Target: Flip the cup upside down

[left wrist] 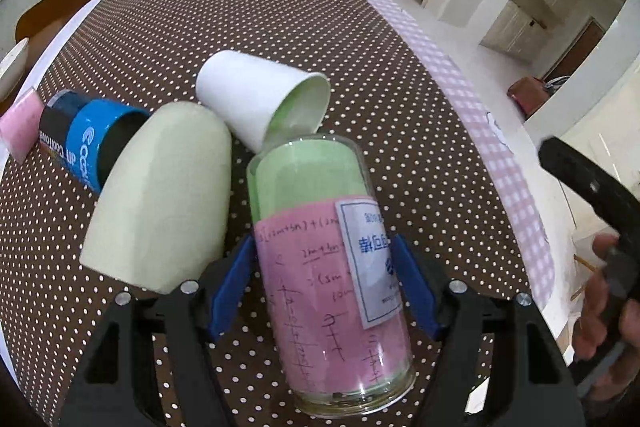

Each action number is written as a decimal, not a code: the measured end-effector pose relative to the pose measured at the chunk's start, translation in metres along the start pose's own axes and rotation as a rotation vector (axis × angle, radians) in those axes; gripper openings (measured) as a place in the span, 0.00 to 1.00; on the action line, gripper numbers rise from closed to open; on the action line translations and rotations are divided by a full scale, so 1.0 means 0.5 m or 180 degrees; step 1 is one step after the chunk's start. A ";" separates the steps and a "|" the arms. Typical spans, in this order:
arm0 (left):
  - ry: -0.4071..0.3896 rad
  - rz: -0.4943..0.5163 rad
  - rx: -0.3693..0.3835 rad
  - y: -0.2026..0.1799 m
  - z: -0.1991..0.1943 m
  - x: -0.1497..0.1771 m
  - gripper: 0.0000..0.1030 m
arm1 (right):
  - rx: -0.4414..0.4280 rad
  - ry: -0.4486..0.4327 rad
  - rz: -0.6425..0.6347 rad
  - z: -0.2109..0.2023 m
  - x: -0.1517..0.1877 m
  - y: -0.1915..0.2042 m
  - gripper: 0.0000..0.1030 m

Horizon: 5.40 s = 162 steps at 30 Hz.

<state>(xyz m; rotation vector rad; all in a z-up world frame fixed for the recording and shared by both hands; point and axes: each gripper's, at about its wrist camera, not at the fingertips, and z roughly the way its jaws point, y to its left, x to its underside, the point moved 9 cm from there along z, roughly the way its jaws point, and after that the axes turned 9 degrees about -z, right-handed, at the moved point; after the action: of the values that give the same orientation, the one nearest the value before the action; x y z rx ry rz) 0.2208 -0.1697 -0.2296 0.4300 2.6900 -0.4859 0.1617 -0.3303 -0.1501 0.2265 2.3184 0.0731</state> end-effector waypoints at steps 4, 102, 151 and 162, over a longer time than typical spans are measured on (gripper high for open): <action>0.0063 0.0044 -0.0033 -0.004 0.001 0.009 0.72 | -0.0043 -0.0004 0.0020 -0.011 0.010 0.011 0.94; -0.1737 -0.0509 -0.1045 0.267 -0.308 0.015 0.91 | -0.1334 0.1538 0.0189 0.151 0.069 0.254 0.68; -0.1816 -0.0478 -0.1073 0.199 -0.320 0.028 0.91 | -0.0190 -0.0580 -0.0943 0.044 0.036 0.304 0.91; -0.1922 -0.0413 -0.1079 0.164 -0.348 0.063 0.91 | -0.0281 -0.0625 -0.0852 -0.009 0.040 0.299 0.94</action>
<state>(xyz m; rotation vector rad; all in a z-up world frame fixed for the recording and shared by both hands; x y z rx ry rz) 0.1697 -0.0220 -0.1130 0.0018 2.1546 -0.1477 0.1660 -0.1795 -0.1430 -0.1173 2.1239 0.0176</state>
